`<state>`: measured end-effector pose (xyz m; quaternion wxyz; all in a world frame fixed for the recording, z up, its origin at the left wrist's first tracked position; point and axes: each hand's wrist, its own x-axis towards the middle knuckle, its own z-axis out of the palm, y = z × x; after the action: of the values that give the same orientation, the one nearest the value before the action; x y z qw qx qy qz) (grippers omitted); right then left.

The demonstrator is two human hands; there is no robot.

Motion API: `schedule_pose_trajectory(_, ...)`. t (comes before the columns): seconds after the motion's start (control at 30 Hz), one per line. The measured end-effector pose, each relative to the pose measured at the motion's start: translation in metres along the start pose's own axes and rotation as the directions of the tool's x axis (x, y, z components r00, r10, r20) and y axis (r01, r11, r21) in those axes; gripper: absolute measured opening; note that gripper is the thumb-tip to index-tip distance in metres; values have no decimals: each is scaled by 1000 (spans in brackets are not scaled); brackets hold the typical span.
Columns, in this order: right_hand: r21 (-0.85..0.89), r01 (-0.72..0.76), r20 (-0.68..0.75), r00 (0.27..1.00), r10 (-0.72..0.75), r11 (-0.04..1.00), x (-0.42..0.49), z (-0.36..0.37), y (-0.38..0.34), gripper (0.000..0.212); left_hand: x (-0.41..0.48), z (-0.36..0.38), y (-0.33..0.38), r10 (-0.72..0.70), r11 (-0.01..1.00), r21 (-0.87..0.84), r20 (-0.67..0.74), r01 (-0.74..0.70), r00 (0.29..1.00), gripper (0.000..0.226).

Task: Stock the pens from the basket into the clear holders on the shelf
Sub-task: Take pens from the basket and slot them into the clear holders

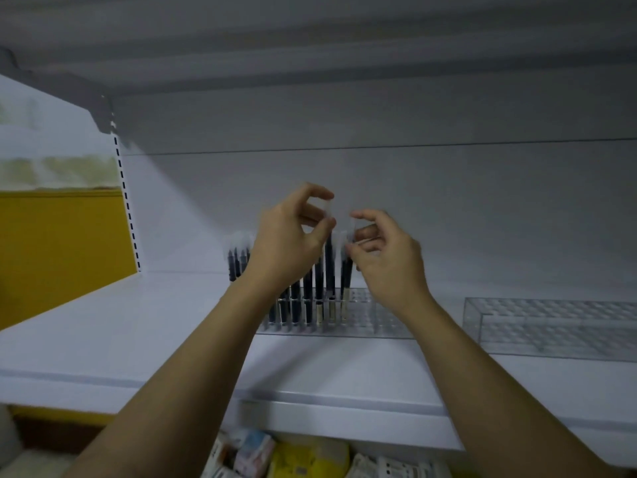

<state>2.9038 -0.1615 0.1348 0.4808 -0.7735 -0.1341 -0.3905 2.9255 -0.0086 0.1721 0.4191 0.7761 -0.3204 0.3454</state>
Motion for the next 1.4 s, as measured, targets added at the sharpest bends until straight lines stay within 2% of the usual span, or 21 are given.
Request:
schedule_pose_trajectory(0.13,-243,21,145,989,15,970,-16,0,9,49,-2,-2,5,8,999,44,16,-9,1000,23)
schedule_pose_trajectory(0.27,-361,61,205,979,15,931,-21,-8,6,55,-9,3,1,-30,987,160,130,9,991,22)
schedule_pose_trajectory(0.43,-498,108,250,968,22,861,-24,-6,1,65,-11,10,-10,-14,968,249,108,-14,994,22)
schedule_pose_trajectory(0.53,-513,105,257,966,36,852,-23,-8,0,68,-10,12,-14,-41,942,336,140,-8,989,23)
schedule_pose_trajectory(0.7,-509,79,272,959,74,857,-26,-10,-2,76,-17,11,-12,-9,929,370,83,-23,996,25)
schedule_pose_trajectory(0.83,-359,-38,233,964,129,933,-31,-14,0,92,-27,4,-10,27,903,422,113,-73,993,41)
schedule_pose_trajectory(0.9,-287,-86,225,962,154,954,-40,-17,1,87,-39,-1,-7,47,911,405,89,-79,995,48)
schedule_pose_trajectory(0.97,-289,-85,220,964,152,954,-52,-20,0,81,-55,-4,-4,65,914,397,58,-83,996,48)
schedule_pose_trajectory(1.17,-350,6,200,977,69,937,-90,-28,-17,76,-105,-2,-1,33,913,402,77,-61,997,44)
schedule_pose_trajectory(1.4,-479,63,245,967,64,875,-152,-33,-18,62,-168,1,7,75,917,389,51,-89,996,28)
